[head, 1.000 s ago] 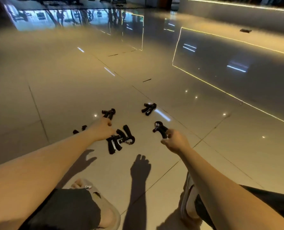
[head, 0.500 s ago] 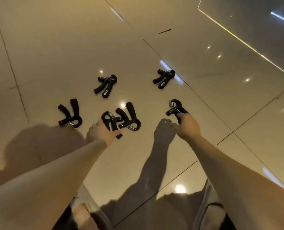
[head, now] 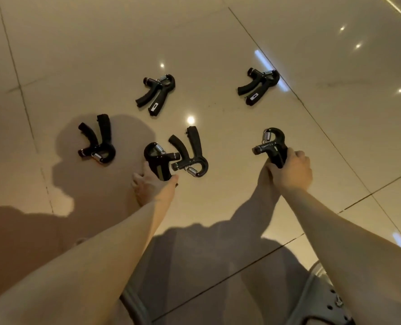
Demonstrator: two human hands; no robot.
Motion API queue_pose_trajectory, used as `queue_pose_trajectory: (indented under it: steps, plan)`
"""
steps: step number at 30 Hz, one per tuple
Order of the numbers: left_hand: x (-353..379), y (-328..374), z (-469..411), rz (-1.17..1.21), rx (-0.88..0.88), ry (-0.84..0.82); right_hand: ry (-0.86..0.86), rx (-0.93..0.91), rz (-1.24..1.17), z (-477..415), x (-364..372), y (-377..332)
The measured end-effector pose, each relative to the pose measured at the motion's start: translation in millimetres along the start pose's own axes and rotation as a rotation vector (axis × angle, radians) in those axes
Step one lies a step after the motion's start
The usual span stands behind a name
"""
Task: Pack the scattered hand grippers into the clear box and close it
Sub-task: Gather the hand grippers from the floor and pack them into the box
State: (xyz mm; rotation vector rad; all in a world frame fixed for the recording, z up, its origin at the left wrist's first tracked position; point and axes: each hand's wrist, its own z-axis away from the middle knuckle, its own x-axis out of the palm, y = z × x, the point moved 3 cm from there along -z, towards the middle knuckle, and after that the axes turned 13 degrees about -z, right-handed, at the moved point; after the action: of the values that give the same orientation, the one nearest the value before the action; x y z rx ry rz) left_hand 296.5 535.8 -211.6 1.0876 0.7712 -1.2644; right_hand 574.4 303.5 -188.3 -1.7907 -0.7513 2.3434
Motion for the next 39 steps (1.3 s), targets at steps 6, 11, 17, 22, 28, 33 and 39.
queue_pose_trajectory:
  steps: [6, 11, 17, 22, 28, 33, 39]
  plan:
    - [-11, -12, 5, 0.186, -0.048, -0.059, -0.01, -0.01, -0.1, 17, -1, -4]
    - [-35, -14, 38, 0.399, 0.077, -0.036, 0.002, -0.086, -0.184, 47, -18, -8]
    - [-88, -1, 105, 0.474, 0.254, -0.05, 0.095, -0.165, -0.291, 109, -64, -16]
    - [-135, 1, 177, 0.436, 0.467, -0.025, 0.195, -0.222, -0.312, 170, -128, -14]
    - [-192, -9, 290, 0.443, 0.786, 0.009, 0.407, -0.216, -0.362, 284, -235, 19]
    - [-237, -18, 389, 0.499, 1.001, 0.017, 0.548, -0.203, -0.339, 394, -324, 61]
    - [-283, -31, 505, 0.552, 1.254, -0.002, 0.663, -0.126, -0.357, 522, -406, 102]
